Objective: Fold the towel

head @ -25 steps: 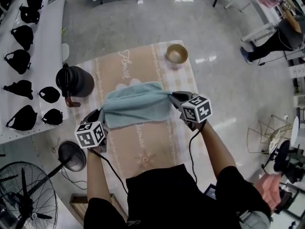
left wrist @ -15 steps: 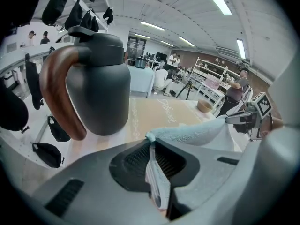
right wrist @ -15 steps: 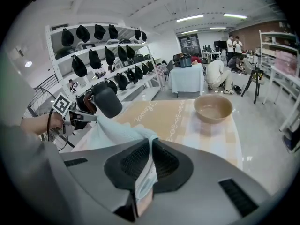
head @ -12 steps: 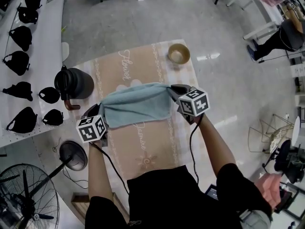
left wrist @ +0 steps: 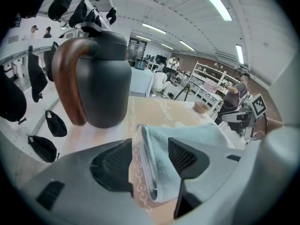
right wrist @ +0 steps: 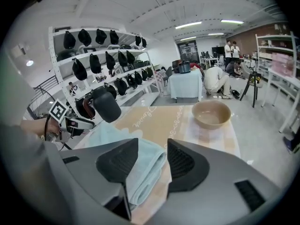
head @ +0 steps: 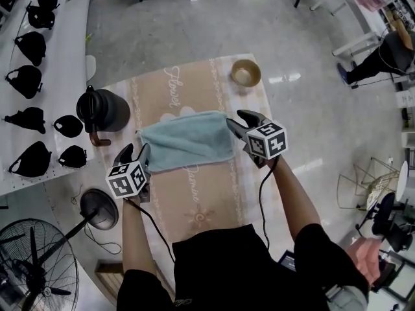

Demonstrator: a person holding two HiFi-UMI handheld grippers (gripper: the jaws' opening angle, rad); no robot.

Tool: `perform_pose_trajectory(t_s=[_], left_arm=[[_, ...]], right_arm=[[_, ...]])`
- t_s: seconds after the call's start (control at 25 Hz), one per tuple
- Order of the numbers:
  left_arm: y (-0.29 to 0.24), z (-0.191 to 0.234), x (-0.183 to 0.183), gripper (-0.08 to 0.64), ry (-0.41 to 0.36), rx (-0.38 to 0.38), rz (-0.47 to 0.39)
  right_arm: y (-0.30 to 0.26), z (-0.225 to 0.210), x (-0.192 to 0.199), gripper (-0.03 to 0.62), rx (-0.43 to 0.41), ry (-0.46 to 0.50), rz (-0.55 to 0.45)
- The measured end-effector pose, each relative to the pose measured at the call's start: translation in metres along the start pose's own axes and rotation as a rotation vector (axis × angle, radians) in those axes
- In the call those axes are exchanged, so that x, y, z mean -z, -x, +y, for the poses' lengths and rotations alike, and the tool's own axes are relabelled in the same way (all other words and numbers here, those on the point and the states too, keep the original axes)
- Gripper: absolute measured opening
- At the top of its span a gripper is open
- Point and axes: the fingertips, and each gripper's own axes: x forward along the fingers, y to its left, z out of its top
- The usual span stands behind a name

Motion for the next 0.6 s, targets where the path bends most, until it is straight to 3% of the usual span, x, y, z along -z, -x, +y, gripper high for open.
perform_pose_trajectory(t_s=[0.24,0.6], left_arm=[[0.015,-0.005,0.041,0.222,0.035,0.003,0.046],[0.038,-0.012,0.073,0.222,0.102,-0.015,0.037]], right_arm=[[0.004,0.017,0.003,0.176,-0.031,0.075,0.029],[0.011,0.063,0.014,0.176,-0.097,0.197,0.067]])
